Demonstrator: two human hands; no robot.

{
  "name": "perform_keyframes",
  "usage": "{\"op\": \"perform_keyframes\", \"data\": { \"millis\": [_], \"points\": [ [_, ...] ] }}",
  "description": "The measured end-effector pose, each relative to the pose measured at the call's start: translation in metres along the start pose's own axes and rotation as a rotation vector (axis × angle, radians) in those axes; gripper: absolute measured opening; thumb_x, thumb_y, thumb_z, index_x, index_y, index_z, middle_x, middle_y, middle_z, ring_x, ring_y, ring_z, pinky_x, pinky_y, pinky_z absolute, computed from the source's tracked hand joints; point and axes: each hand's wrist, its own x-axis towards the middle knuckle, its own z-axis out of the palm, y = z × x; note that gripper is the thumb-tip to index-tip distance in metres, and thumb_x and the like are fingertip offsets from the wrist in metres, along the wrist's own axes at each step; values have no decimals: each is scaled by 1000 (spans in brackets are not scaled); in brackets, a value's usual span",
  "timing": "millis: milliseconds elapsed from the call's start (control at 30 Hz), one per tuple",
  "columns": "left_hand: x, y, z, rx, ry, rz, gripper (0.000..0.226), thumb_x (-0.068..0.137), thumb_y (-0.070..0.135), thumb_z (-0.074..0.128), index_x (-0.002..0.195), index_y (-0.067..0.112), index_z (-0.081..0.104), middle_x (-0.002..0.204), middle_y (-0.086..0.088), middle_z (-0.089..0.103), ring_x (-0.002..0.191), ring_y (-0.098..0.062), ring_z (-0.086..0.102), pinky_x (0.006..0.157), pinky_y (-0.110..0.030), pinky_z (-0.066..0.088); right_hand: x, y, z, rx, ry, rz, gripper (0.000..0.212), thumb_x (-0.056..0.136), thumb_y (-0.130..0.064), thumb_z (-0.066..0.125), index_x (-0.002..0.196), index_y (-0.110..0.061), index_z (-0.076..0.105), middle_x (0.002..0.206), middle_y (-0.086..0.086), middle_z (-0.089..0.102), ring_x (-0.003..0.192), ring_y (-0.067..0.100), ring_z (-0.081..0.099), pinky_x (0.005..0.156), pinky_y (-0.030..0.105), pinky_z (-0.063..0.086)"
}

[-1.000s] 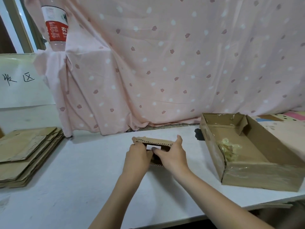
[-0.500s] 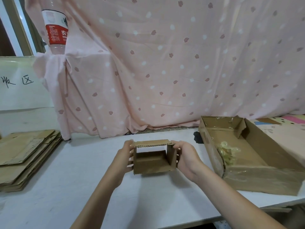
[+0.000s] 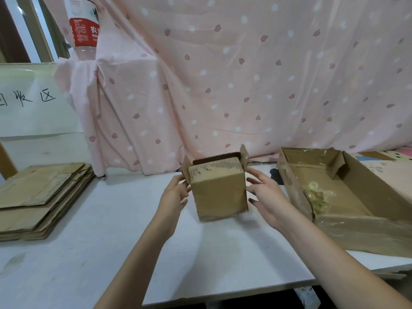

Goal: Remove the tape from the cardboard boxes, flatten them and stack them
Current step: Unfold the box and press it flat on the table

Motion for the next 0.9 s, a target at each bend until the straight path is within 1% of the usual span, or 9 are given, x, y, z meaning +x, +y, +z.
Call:
{"op": "perform_keyframes", "data": {
  "millis": [67,133,233,300,433,567,700,767,900],
  "points": [
    [1,2,-2,-82,5,37,48,84,-3,35,116,14,65,105,-8,67,106,-19,63,107,-43,43,0,-7,0,196,23,3,38,91,-1,44,105,-23,70,100,1,66,97,21,62,78,38,44],
    [-1,4,-2,-159,10,57,42,87,-1,36,113,11,67,101,-7,67,99,-23,61,102,-45,48,-1,-13,0,322,35,71,19,95,-22,49,96,-17,68,85,3,64,78,26,60,72,37,37],
    [-1,2,-2,-232,27,42,27,95,11,42,104,11,68,99,-5,69,97,-28,64,98,-47,51,-1,-15,-3,257,22,164,43,92,-58,55,101,-16,63,87,5,63,82,32,61,73,39,44],
    [-2,0,-1,-252,24,-3,25,97,22,45,105,12,67,110,-4,70,98,-29,66,99,-49,51,-4,-15,-6,225,-64,161,50,87,-64,60,102,-17,67,87,6,62,82,33,64,67,43,54],
    [0,-1,4,-105,-31,-16,28,95,38,57,115,20,66,108,1,64,109,-25,65,97,-49,54,-13,-8,-1,82,-180,87,36,90,-51,66,115,-25,68,105,1,67,99,25,67,85,45,57],
    [4,4,9,174,64,47,42,83,36,73,122,34,57,95,3,72,100,-21,68,88,-43,58,-8,-1,9,-137,-13,66,31,93,-38,65,118,-23,55,121,5,64,110,25,63,99,52,52],
    [2,12,9,533,68,138,59,78,18,72,126,42,46,104,4,63,82,-7,61,47,-15,41,-14,-2,17,-82,4,56,40,93,-52,61,121,-26,53,117,-5,62,110,19,62,92,52,55],
    [3,16,12,596,69,144,49,79,22,72,118,39,49,96,4,66,78,-7,61,48,-20,40,-15,0,21,-43,36,54,38,93,-49,64,119,-23,54,116,-4,63,108,20,63,85,51,58],
    [3,16,19,758,132,248,41,79,35,74,109,31,47,86,-1,66,81,-19,62,61,-32,51,-15,3,24,-8,77,37,20,91,-15,66,109,-11,59,108,9,65,94,25,67,77,49,62]
  ]
}}
